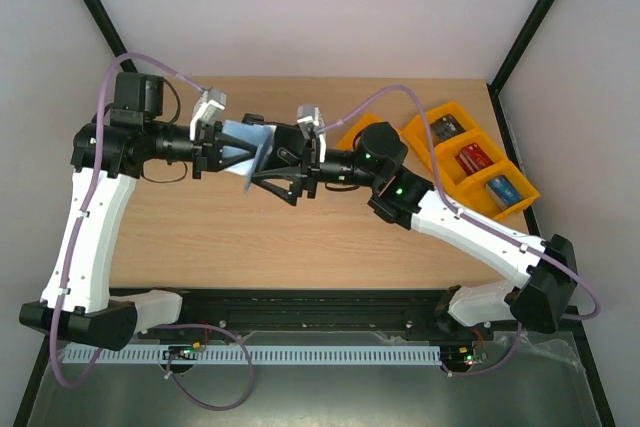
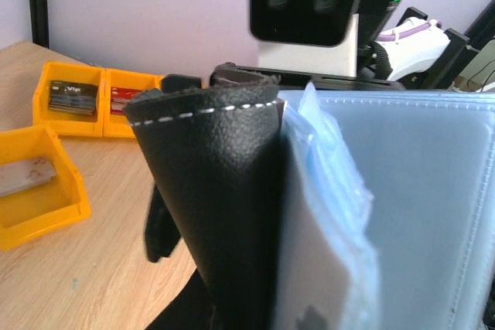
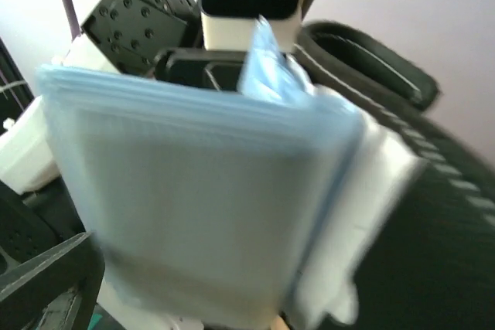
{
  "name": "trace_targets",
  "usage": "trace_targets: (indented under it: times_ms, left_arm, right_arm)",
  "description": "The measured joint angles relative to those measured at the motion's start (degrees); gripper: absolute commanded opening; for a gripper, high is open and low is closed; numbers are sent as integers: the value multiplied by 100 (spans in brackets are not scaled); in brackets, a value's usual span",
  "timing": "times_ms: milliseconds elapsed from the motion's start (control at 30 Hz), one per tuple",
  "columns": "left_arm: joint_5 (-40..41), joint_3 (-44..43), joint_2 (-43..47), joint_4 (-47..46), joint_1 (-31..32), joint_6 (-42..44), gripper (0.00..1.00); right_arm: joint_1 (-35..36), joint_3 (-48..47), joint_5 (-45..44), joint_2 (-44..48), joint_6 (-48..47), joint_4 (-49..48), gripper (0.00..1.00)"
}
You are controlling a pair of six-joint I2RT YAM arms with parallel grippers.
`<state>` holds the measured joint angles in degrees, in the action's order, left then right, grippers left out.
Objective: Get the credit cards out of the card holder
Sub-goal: Remove the credit card from the card holder.
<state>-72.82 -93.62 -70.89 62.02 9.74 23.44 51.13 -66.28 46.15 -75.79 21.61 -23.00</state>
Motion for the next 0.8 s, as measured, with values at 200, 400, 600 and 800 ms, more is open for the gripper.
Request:
trace_targets:
  times_ms: [200, 400, 600, 800]
  left_arm:
    - [81, 72, 0, -197, -7, -136, 2]
    - [199, 87, 2, -260, -24, -140, 2]
    - [315, 94, 2, -302, -83, -138, 2]
    - [195, 90, 11, -267, -66, -125, 49]
  right_arm:
    - [168, -184, -730, -136, 168, -39, 75]
    - [170, -304, -1187, -282, 326, 46, 37]
    - [192, -302, -1270, -216, 341, 210, 4]
    - [203, -219, -1266, 20, 249, 437, 2]
